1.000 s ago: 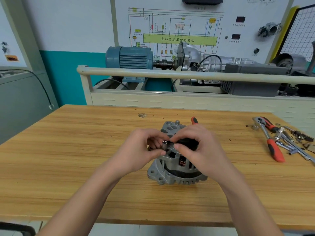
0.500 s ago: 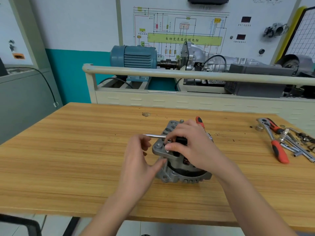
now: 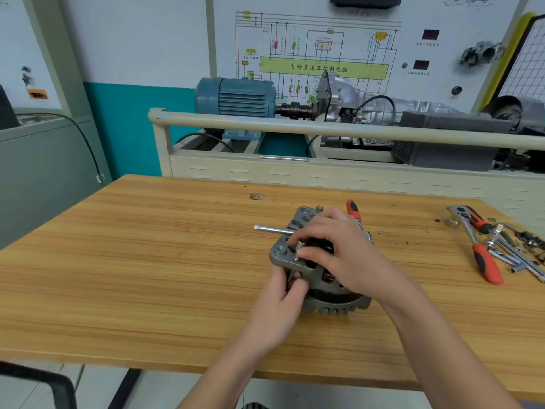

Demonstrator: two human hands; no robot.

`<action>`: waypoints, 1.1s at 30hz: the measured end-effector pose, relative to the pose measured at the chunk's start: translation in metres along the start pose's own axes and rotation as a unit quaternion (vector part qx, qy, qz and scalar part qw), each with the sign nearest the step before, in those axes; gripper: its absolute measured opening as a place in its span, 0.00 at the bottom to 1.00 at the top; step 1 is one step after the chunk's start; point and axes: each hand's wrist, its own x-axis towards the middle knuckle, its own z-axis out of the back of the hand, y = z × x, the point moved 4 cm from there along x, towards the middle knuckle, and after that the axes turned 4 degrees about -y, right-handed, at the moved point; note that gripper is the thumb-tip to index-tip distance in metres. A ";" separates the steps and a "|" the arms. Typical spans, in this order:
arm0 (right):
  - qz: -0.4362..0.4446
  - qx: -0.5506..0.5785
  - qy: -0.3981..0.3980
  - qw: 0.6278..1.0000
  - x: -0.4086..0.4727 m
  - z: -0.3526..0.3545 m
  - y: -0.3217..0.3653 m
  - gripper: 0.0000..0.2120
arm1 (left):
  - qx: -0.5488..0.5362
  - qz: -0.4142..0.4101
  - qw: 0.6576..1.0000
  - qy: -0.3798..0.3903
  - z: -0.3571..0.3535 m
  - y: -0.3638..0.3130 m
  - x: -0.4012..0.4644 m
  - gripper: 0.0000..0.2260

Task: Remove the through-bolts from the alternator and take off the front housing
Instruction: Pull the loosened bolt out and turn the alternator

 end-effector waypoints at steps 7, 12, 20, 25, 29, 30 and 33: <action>-0.010 0.006 -0.010 1.000 0.002 0.006 0.001 0.12 | 0.012 -0.036 0.999 -0.024 0.006 0.005 -0.001 0.07; -0.060 -0.029 -0.011 0.998 0.002 0.031 -0.017 0.18 | 0.073 -0.074 0.993 -0.053 0.009 0.011 -0.005 0.11; -0.096 0.012 0.012 0.995 -0.004 0.022 -0.026 0.18 | 0.161 -0.112 0.978 -0.065 0.013 0.010 0.000 0.14; -0.093 -0.025 0.025 0.995 -0.002 0.020 -0.028 0.15 | 0.151 -0.103 0.981 -0.058 0.016 0.008 -0.001 0.13; -0.082 -0.041 0.021 0.996 -0.001 0.019 -0.026 0.14 | 0.197 -0.087 0.976 -0.036 0.015 0.005 0.000 0.13; -0.083 -0.039 0.028 0.995 -0.001 0.020 -0.026 0.14 | 0.198 -0.077 0.977 -0.028 0.014 0.003 -0.001 0.12; -0.093 -0.022 0.049 0.994 0.002 0.023 -0.024 0.16 | 0.112 -0.024 0.993 -0.004 0.011 0.000 -0.002 0.08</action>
